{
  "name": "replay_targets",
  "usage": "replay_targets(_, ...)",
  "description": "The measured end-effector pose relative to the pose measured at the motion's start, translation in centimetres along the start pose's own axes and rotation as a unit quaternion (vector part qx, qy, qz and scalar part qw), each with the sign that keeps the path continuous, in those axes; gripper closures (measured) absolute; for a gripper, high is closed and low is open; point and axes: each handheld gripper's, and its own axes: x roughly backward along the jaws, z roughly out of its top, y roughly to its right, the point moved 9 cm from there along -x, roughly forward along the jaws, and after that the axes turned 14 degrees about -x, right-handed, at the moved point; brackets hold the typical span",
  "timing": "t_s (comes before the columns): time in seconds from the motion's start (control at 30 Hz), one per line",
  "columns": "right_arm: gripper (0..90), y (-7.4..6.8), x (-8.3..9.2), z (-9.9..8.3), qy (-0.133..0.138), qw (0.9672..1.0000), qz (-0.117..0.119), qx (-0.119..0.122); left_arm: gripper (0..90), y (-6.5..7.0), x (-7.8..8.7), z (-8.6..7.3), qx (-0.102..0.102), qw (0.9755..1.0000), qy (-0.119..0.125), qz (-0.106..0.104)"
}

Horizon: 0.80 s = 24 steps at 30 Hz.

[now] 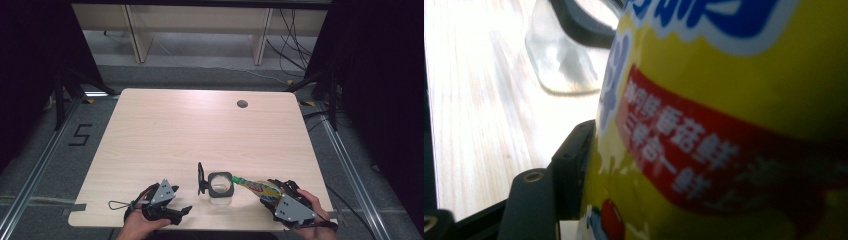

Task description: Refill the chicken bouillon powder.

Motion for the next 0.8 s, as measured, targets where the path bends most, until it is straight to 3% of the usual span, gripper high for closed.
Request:
replay_targets(0.13,38.2,-0.2,0.0,0.1,-0.008,0.9998,-0.001,0.018,20.7,0.1,-0.1,0.0,0.003,1.0,0.001,-0.001)
replay_targets(0.2,38.3,-0.4,0.1,0.2,-0.012,0.9996,-0.004,0.026,20.7,-0.1,0.0,0.0,-0.015,0.9999,-0.002,-0.002)
replay_targets(0.27,38.3,-0.5,0.3,0.3,-0.018,0.9991,-0.012,0.035,20.7,-0.2,0.0,0.0,-0.015,0.9999,-0.003,-0.002)
replay_targets(0.3,38.3,-0.5,0.3,0.4,-0.02,0.9987,-0.015,0.044,20.7,-0.1,-0.1,-0.1,-0.002,1.0,-0.002,0.002)
replay_targets(0.33,38.3,-0.5,0.3,0.4,-0.02,0.9987,-0.015,0.044,20.7,-0.1,-0.1,-0.1,-0.002,1.0,-0.002,0.002)
replay_targets(0.37,38.3,-0.6,0.2,0.7,-0.022,0.9976,-0.015,0.064,20.7,-0.2,0.0,0.0,-0.011,0.9999,0.0,-0.001)
replay_targets(0.47,38.3,-0.7,0.2,0.7,-0.027,0.9966,-0.017,0.075,20.8,-0.2,-0.2,0.0,-0.005,1.0,0.004,0.003)
replay_targets(0.5,38.8,-0.4,0.0,0.7,-0.036,0.9929,-0.035,0.107,20.8,-0.2,-0.1,-0.1,-0.004,1.0,-0.007,0.003)
replay_targets(0.63,38.9,-0.3,-0.5,0.7,-0.051,0.9891,-0.034,0.134,20.8,-0.2,-0.2,-0.1,-0.003,1.0,-0.005,0.001)
replay_targets(0.67,38.9,-0.3,-0.5,0.6,-0.057,0.989,-0.04,0.131,20.8,-0.1,-0.2,-0.2,0.002,1.0,-0.007,0.002)
replay_targets(0.7,38.9,-0.2,-0.7,0.8,-0.058,0.9854,-0.044,0.154,20.8,-0.1,-0.2,-0.1,0.003,1.0,-0.005,0.002)
replay_targets(0.73,39.0,-0.4,-0.7,0.6,-0.067,0.9859,-0.052,0.144,20.8,0.0,-0.2,0.0,0.011,0.9999,0.002,0.003)
replay_targets(0.77,39.0,-0.2,-0.9,0.9,-0.067,0.9822,-0.052,0.168,20.8,0.0,-0.3,0.0,0.014,0.9999,0.005,0.003)
replay_targets(0.8,39.0,-0.2,-0.9,0.9,-0.069,0.9812,-0.055,0.172,20.7,0.0,-0.3,0.1,0.014,0.9999,0.007,0.003)
